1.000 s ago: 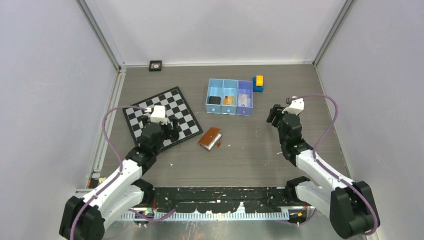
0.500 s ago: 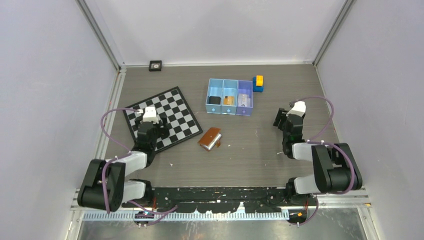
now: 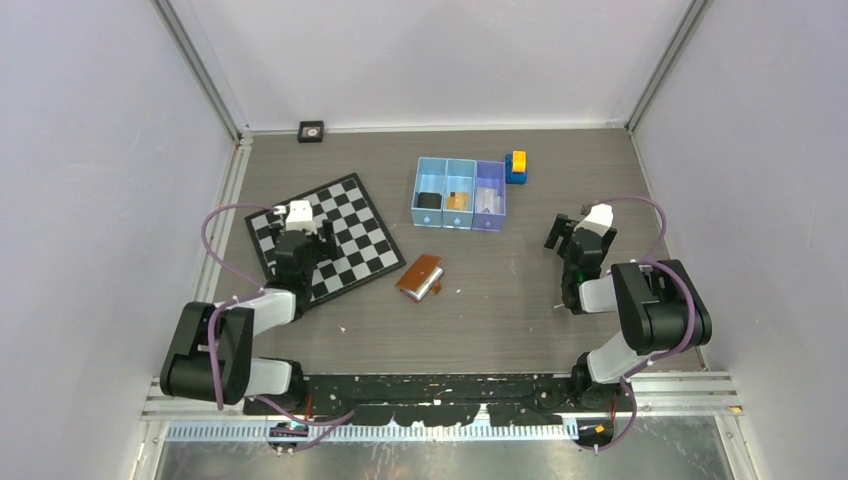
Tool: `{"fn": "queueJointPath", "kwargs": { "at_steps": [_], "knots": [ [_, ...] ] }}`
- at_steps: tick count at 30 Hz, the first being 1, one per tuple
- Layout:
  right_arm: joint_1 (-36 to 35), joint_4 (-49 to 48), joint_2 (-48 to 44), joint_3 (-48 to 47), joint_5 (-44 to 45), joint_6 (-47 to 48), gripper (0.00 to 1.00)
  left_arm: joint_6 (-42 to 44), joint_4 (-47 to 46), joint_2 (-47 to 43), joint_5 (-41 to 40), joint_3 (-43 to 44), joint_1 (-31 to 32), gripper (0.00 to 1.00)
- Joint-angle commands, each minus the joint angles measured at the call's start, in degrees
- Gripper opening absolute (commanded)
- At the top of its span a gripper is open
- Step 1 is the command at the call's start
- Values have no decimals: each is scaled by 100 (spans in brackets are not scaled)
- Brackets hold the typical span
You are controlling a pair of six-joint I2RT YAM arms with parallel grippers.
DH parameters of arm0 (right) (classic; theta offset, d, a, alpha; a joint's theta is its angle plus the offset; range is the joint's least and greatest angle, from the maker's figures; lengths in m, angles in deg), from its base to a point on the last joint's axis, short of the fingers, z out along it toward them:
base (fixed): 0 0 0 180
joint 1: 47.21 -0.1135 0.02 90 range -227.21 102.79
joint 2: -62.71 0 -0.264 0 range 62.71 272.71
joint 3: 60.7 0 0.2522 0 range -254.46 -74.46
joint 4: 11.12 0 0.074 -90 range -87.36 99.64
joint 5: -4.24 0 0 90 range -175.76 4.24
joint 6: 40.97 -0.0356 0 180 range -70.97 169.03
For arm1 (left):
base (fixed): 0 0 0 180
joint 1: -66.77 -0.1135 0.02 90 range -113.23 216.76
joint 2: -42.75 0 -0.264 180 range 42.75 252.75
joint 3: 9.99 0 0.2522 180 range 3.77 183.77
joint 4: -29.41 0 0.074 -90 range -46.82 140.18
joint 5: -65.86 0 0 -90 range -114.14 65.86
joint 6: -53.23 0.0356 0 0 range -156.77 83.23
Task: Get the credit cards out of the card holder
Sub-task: Reset both arms
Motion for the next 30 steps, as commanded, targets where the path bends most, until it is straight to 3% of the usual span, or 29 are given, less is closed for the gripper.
{"fn": "queueJointPath", "kwargs": {
  "at_steps": [1,3,6,7,9,13,16,20,30],
  "knots": [
    [33,-240,-48,-144,308,-120,88,349,-233,218,-95,277,-47,86],
    [36,-256,-45,-152,301,-111,88,557,-1005,285,-65,37,-42,86],
    [33,-283,-31,-148,301,-115,89,662,-3321,1618,-145,-417,-116,92],
    [38,-260,-39,-153,302,-115,89,735,-3151,1597,-54,-349,-118,92],
    [39,-277,-26,-159,295,-116,89,443,-1370,1071,-100,122,-183,95],
    [33,-280,-29,-159,292,-117,90,495,-2335,1400,-276,-134,-196,100],
    [34,-280,-22,-154,294,-117,90,445,-1794,1379,-387,133,-196,100],
    [33,-281,-28,-155,295,-117,90,563,-1844,1387,-11,86,-190,100],
    [40,-281,-26,-155,291,-107,91,569,-1835,1339,72,68,-187,100]
  ]
}}
